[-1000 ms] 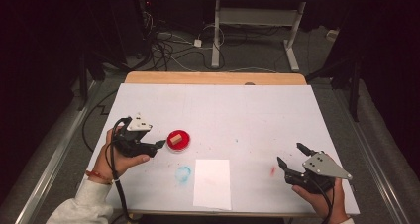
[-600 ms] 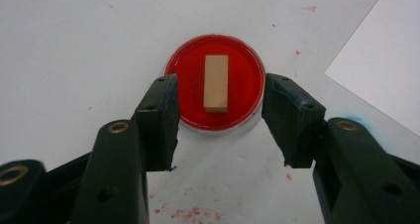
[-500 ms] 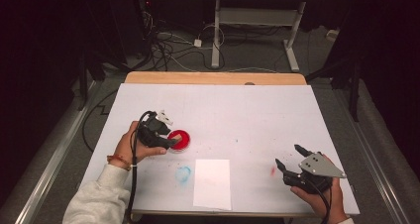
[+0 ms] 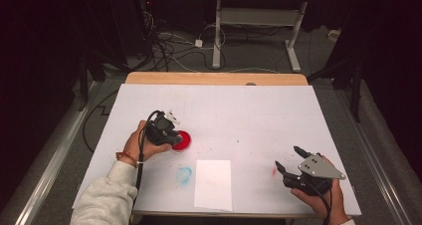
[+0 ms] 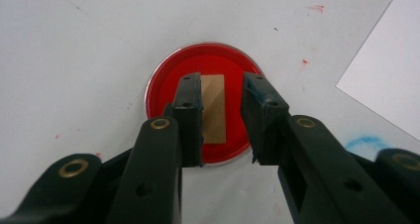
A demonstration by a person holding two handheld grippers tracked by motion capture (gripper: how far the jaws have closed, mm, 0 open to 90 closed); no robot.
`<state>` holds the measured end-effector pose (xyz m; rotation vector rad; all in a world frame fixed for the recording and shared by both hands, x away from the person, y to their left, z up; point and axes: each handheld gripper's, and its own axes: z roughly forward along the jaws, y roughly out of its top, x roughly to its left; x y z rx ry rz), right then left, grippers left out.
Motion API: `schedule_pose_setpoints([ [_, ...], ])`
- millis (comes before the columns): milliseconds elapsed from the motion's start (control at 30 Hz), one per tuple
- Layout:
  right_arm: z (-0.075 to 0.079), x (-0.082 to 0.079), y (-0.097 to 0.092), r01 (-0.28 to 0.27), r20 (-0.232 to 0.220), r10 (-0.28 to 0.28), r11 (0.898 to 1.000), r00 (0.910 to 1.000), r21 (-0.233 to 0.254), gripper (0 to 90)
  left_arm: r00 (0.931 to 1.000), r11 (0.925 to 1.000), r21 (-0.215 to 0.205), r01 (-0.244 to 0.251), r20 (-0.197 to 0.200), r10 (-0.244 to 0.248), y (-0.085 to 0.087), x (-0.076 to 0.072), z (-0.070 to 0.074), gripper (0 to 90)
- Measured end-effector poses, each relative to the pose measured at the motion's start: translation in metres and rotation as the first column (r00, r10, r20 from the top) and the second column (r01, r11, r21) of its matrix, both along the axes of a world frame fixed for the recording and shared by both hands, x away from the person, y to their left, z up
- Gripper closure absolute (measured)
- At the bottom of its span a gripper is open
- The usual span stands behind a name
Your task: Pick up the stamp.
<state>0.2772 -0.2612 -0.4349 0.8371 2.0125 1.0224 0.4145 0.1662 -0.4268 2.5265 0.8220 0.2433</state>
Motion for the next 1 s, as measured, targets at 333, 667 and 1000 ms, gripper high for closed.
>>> schedule_pose_setpoints([
  [333,-0.001,0.001,0.002,0.000,-0.005,0.000,1.000,1.0000,-0.008,28.7,0.9999,0.9999,0.010,-0.001,-0.016,0.001,0.000,0.004,-0.006,65.5],
  [667,0.000,0.001,0.000,-0.005,-0.002,0.005,1.000,1.0000,-0.003,29.3,0.9999,0.9998,0.020,0.006,-0.014,-0.006,-0.005,0.007,-0.011,73.6],
  [1000,-0.003,0.004,0.001,-0.003,-0.017,0.003,1.000,0.9999,-0.005,29.4,0.9997,0.9997,-0.024,0.003,-0.026,-0.003,0.000,0.009,-0.014,74.0],
])
